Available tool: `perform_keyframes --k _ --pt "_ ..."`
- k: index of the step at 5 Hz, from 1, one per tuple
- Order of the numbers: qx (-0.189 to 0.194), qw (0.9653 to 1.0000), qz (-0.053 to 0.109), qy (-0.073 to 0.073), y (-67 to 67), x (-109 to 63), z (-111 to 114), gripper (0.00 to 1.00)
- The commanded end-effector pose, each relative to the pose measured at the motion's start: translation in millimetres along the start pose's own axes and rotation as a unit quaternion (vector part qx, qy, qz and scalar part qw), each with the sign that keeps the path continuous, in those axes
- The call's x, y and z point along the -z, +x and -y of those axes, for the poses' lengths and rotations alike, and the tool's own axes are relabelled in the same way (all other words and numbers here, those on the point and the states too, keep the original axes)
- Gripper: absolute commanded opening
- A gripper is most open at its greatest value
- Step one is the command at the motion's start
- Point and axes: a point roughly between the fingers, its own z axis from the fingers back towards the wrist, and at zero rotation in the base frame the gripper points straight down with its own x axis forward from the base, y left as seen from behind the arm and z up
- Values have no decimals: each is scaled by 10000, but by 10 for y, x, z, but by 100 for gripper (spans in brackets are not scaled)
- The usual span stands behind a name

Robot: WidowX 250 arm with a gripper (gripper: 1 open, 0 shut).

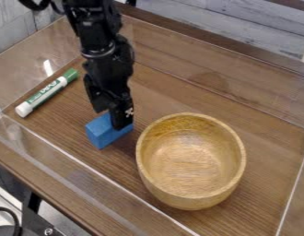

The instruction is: Put the blue block in the brown bowl

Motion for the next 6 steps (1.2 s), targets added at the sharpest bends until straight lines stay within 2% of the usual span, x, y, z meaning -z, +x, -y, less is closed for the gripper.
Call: perform_keyframes --k 1,2,6 --pt "-18 9998 171 96 40 -24 -61 100" --pt "15 9998 170 86 44 13 -65 0" --pt "108 9998 122 110 102 -113 -70 0"
